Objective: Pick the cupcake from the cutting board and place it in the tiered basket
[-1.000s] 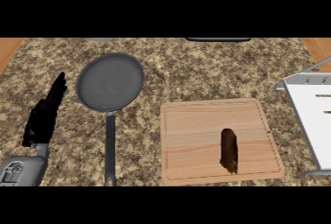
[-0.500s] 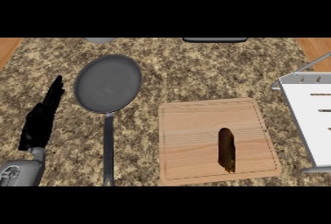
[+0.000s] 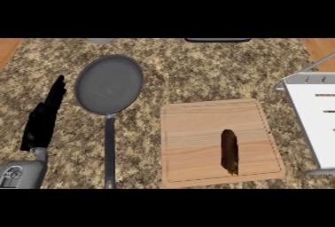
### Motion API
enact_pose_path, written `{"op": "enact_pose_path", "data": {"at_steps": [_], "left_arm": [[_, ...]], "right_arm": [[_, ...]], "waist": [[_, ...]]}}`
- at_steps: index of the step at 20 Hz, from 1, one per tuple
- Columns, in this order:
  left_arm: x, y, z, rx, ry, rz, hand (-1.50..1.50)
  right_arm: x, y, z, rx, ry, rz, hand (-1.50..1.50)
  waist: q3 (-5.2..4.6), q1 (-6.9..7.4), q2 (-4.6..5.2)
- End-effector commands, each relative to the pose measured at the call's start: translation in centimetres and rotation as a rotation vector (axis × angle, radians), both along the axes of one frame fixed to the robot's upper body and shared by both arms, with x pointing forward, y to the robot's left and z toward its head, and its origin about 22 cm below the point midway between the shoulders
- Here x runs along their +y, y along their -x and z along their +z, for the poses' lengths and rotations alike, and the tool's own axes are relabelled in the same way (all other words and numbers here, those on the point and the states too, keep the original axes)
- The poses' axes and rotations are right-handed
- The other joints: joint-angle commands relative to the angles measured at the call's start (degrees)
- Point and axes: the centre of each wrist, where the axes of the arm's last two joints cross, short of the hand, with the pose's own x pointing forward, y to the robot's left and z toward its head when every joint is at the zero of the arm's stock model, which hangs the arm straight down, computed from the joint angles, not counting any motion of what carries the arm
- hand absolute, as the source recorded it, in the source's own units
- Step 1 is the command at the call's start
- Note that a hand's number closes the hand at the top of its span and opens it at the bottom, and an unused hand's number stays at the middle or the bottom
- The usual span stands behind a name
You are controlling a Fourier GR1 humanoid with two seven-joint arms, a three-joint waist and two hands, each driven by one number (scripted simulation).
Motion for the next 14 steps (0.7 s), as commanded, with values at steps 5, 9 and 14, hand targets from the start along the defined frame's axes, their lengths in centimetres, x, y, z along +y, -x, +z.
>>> {"op": "enact_pose_path", "data": {"at_steps": [5, 9, 14], "left_arm": [[-0.4, 0.3, 0.5, -0.006, -0.010, -0.009, 0.00], [0.7, 0.2, 0.5, 0.005, 0.006, -0.003, 0.00], [0.5, 0.4, -0.6, 0.009, -0.005, 0.025, 0.00]], "right_arm": [[2.5, 1.8, 2.8, -0.252, 0.181, -0.168, -1.50], [4.0, 4.2, 2.9, -0.262, 0.247, -0.224, -1.50], [6.8, 7.0, 5.6, -0.383, 0.168, -0.328, -1.50]], "waist": [[0.14, 0.77, 0.22], [0.11, 0.04, 0.03], [0.03, -0.55, -0.17]]}}
